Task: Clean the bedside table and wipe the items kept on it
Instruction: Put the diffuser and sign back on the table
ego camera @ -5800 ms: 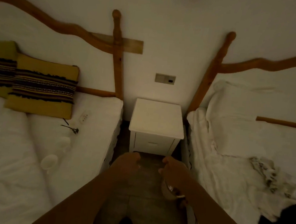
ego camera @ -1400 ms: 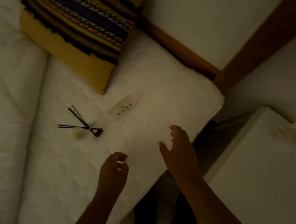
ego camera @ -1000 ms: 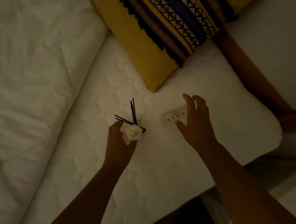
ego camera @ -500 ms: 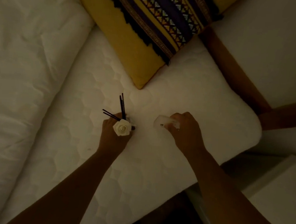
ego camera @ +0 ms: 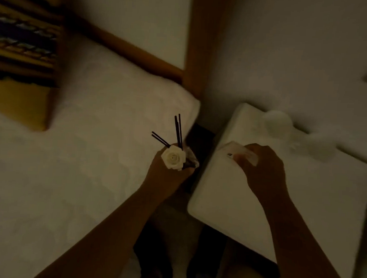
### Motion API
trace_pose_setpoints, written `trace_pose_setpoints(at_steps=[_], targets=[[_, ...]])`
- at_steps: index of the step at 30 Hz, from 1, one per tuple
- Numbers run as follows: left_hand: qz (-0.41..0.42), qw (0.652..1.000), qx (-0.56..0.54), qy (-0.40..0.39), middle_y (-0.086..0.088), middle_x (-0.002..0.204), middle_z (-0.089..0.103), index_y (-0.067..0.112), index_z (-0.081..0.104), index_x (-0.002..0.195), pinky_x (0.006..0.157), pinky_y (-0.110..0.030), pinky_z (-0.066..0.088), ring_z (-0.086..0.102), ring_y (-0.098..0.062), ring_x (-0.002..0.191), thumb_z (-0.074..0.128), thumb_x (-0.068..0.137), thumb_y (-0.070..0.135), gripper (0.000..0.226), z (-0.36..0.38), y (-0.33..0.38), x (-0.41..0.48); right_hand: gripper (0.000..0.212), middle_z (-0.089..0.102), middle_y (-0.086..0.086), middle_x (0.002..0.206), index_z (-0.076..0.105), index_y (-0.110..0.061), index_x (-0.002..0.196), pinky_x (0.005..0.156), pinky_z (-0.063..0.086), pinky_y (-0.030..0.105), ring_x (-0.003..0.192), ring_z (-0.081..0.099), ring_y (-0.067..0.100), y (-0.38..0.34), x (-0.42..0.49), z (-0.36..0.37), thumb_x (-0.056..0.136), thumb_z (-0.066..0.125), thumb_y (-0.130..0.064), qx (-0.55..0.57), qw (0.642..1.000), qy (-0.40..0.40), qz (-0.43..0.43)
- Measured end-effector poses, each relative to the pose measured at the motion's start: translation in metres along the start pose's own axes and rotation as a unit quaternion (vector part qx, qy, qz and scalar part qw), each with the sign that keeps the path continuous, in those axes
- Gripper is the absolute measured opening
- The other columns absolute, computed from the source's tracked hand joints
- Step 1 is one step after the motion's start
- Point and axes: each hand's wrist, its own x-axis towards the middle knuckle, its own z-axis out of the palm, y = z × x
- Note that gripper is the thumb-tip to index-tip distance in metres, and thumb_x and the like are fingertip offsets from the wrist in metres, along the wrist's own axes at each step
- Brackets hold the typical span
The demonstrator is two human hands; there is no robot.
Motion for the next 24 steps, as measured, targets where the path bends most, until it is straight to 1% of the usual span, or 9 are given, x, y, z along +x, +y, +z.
trace_pose_setpoints(at_steps=[4, 6, 8, 12, 15, 17, 20, 23, 24], targets=[[0.03, 0.995, 0.031, -0.09, 0.005, 0.099, 0.063, 0.009, 0.057, 0.109, 0.079, -0.01, 0.044, 0.059, 0.008, 0.09, 0.078, 0.075, 0.004, 0.04, 0.084, 0.04, 0.004, 0.024, 0.053, 0.002, 0.087, 0.064, -0.018, 0.099, 0.06, 0.026, 0.013, 0.073, 0.043, 0.011, 0.077, -0.025, -0.045, 0.086, 0.066, -0.038, 0.001, 0.998, 0.045, 0.039], [0.048, 0.99, 0.027, -0.13, 0.006, 0.097, 0.061, -0.001, 0.055, 0.111, 0.076, -0.005, 0.044, 0.061, 0.012, 0.089, 0.075, 0.074, -0.009, 0.043, 0.127, 0.053, 0.001, 0.023, 0.054, 0.003, 0.086, 0.064, -0.017, 0.097, 0.061, 0.028, 0.012, 0.071, 0.042, 0.011, 0.115, -0.038, -0.061, 0.085, 0.067, -0.037, 0.009, 0.997, 0.055, 0.062], [0.042, 0.983, 0.007, -0.176, 0.007, 0.098, 0.062, -0.004, 0.054, 0.113, 0.072, -0.003, 0.046, 0.061, 0.015, 0.087, 0.073, 0.071, -0.016, 0.047, 0.165, 0.061, -0.003, 0.023, 0.055, 0.002, 0.088, 0.062, -0.019, 0.097, 0.059, 0.026, 0.013, 0.073, 0.044, 0.01, 0.153, -0.048, -0.071, 0.086, 0.065, -0.039, 0.01, 0.994, 0.067, 0.091], [0.037, 0.968, -0.006, -0.246, 0.003, 0.097, 0.067, 0.004, 0.058, 0.106, 0.072, -0.01, 0.051, 0.066, 0.006, 0.086, 0.071, 0.069, -0.021, 0.046, 0.23, 0.069, -0.005, 0.022, 0.05, -0.001, 0.088, 0.061, -0.02, 0.098, 0.056, 0.023, 0.014, 0.073, 0.039, 0.009, 0.213, -0.06, -0.086, 0.088, 0.064, -0.038, 0.026, 0.981, 0.111, 0.155], [0.059, 0.96, 0.02, -0.274, 0.018, 0.083, 0.072, 0.024, 0.061, 0.093, 0.068, -0.006, 0.049, 0.066, 0.011, 0.08, 0.069, 0.07, -0.022, 0.052, 0.276, 0.076, -0.007, 0.021, 0.042, -0.005, 0.087, 0.06, -0.02, 0.098, 0.058, 0.023, 0.02, 0.074, 0.039, 0.01, 0.248, -0.064, -0.093, 0.089, 0.061, -0.039, 0.019, 0.971, 0.126, 0.204], [0.068, 0.961, 0.023, -0.266, 0.025, 0.081, 0.071, 0.031, 0.06, 0.091, 0.066, -0.002, 0.047, 0.065, 0.013, 0.079, 0.069, 0.072, -0.02, 0.054, 0.298, 0.074, -0.005, 0.02, 0.044, -0.003, 0.089, 0.06, -0.019, 0.098, 0.064, 0.021, 0.02, 0.079, 0.041, 0.012, 0.265, -0.062, -0.093, 0.089, 0.061, -0.037, 0.026, 0.968, 0.129, 0.213], [0.073, 0.97, 0.05, -0.226, 0.015, 0.096, 0.067, 0.032, 0.058, 0.101, 0.074, -0.002, 0.046, 0.062, 0.013, 0.088, 0.077, 0.073, -0.003, 0.048, 0.323, 0.067, 0.003, 0.019, 0.054, 0.004, 0.104, 0.059, -0.019, 0.103, 0.071, 0.031, 0.023, 0.093, 0.054, 0.021, 0.283, -0.051, -0.087, 0.091, 0.058, -0.034, 0.043, 0.964, 0.122, 0.232], [0.097, 0.971, 0.085, -0.203, 0.001, 0.114, 0.063, 0.026, 0.058, 0.111, 0.092, -0.019, 0.048, 0.06, -0.005, 0.106, 0.079, 0.074, 0.005, 0.048, 0.34, 0.059, 0.012, 0.021, 0.054, 0.008, 0.111, 0.058, -0.019, 0.107, 0.076, 0.041, 0.03, 0.101, 0.055, 0.027, 0.292, -0.037, -0.083, 0.092, 0.056, -0.033, 0.037, 0.962, 0.128, 0.238], [0.122, 0.971, 0.095, -0.184, 0.003, 0.116, 0.061, 0.031, 0.057, 0.109, 0.092, -0.016, 0.047, 0.057, -0.005, 0.107, 0.079, 0.074, 0.005, 0.05, 0.344, 0.059, 0.012, 0.021, 0.055, 0.008, 0.111, 0.058, -0.019, 0.107, 0.074, 0.041, 0.031, 0.1, 0.056, 0.027, 0.294, -0.032, -0.083, 0.092, 0.056, -0.033, 0.032, 0.962, 0.132, 0.237]])
